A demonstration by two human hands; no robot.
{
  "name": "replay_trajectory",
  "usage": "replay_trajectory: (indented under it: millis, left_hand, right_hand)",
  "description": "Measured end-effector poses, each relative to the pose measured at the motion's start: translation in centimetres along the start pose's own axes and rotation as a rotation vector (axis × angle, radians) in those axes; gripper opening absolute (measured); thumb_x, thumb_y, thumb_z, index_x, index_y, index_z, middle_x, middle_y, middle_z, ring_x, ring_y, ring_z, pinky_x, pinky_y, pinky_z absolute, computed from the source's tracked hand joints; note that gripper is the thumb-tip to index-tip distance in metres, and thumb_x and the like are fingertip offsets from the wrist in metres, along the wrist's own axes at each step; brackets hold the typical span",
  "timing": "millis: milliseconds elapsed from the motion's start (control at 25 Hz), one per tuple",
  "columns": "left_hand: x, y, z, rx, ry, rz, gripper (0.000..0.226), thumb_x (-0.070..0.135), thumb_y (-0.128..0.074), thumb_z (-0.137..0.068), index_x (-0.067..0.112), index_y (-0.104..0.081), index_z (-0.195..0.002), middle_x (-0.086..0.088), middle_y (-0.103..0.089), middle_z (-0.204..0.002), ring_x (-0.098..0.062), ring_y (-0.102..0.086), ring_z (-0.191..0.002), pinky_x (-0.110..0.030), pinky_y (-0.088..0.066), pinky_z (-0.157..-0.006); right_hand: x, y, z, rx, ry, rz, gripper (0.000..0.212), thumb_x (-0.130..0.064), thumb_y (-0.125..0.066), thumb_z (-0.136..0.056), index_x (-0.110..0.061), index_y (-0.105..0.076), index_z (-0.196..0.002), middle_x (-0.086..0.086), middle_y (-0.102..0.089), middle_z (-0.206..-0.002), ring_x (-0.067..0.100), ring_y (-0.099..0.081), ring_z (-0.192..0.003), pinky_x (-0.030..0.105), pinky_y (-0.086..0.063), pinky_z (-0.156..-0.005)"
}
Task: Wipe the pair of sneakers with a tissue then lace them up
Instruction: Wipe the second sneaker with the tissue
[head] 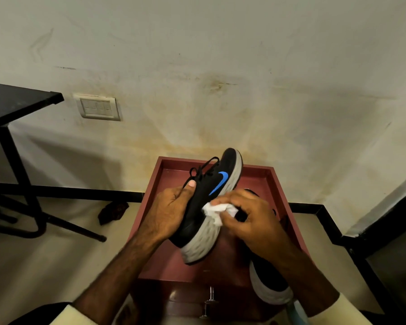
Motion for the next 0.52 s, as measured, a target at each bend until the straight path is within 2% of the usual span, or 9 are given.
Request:
replay_trajectory:
  millis: [80,120,280,320,400,440,520]
  left_hand:
    - [0.1,-0.4,0.2,-0.010,0.012,-0.003,0.059,0.051,-0.044,-0.106,0.026,-0.062,-0.055,0.005,-0.059,-0.051,-0.007,-0.054,-0.045,-0.022,-0.040,-0.050]
    - [0.1,-0.3,0.2,0.000,0.012,-0.011,0.060,0.051,-0.044,-0.106,0.025,-0.062,-0.055,0.005,-0.057,-0.050,-0.007,-0.052,-0.045,-0.022,-0.039,-0.050]
    - [0.0,0.5,-0.3,0.065,0.017,-0.068,0.060,0.054,-0.041,-0.106,0.018,-0.061,-0.061,0.003,-0.057,-0.052,-0.010,-0.053,-0.046,-0.026,-0.040,-0.051]
    - [-0.1,0.7,-0.4,0.076,0.019,-0.079,0.062,0.056,-0.040,-0.105,0.016,-0.062,-0.063,-0.001,-0.058,-0.054,-0.015,-0.055,-0.048,-0.030,-0.042,-0.051]
    - [-0.2,0.7,-0.4,0.069,0.004,-0.082,0.064,0.059,-0.039,-0.105,0.012,-0.068,-0.072,-0.010,-0.067,-0.062,-0.029,-0.064,-0.056,-0.040,-0.049,-0.054]
    - [-0.1,0.6,-0.4,0.048,0.000,-0.067,0.064,0.059,-0.040,-0.105,0.013,-0.071,-0.074,-0.011,-0.070,-0.064,-0.032,-0.067,-0.059,-0.040,-0.051,-0.055]
    - [0.0,0.2,-0.2,0.000,0.008,-0.015,0.067,0.063,-0.041,-0.102,0.011,-0.067,-0.069,-0.009,-0.067,-0.060,-0.031,-0.061,-0.053,-0.039,-0.045,-0.052]
  right_hand:
    - [1.1,1.3,-0.1,0.155,-0.081,0.075,0.028,-0.008,-0.074,-0.092,-0.027,-0.078,-0.112,-0.016,-0.071,-0.109,0.005,-0.069,-0.103,0.037,-0.057,-0.089]
    - [0.9,1.1,0.0,0.137,-0.058,0.044,0.027,-0.008,-0.074,-0.092,-0.026,-0.079,-0.112,-0.016,-0.071,-0.110,0.005,-0.069,-0.104,0.036,-0.058,-0.090]
    - [-3.0,-3.7,2.1,-0.335,0.183,-0.097,0.027,-0.004,-0.072,-0.092,-0.017,-0.079,-0.115,-0.005,-0.070,-0.114,0.012,-0.069,-0.109,0.034,-0.057,-0.092]
    - [-3.4,-4.2,2.4,-0.393,0.217,-0.092,0.028,-0.005,-0.072,-0.092,-0.017,-0.078,-0.116,-0.004,-0.070,-0.114,0.012,-0.069,-0.109,0.035,-0.057,-0.092]
    - [-2.8,-3.5,1.7,-0.312,0.216,-0.063,0.028,-0.004,-0.074,-0.091,-0.017,-0.078,-0.116,-0.006,-0.070,-0.114,0.011,-0.069,-0.108,0.034,-0.057,-0.091]
    - [-1.9,-2.6,1.2,-0.203,0.183,-0.037,0.028,-0.004,-0.075,-0.091,-0.017,-0.078,-0.115,-0.008,-0.071,-0.114,0.009,-0.069,-0.108,0.033,-0.056,-0.091]
    - [0.0,-0.2,0.2,0.045,0.068,0.063,0.030,-0.003,-0.074,-0.091,-0.021,-0.077,-0.114,-0.013,-0.069,-0.112,0.006,-0.067,-0.107,0.031,-0.055,-0.090]
Point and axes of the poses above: each hand's wrist, its own z-axis away from the middle knuckle, its own y-axis out of the back of the hand, x = y × z, the point moved 8 cm from there along -z, towards the middle knuckle
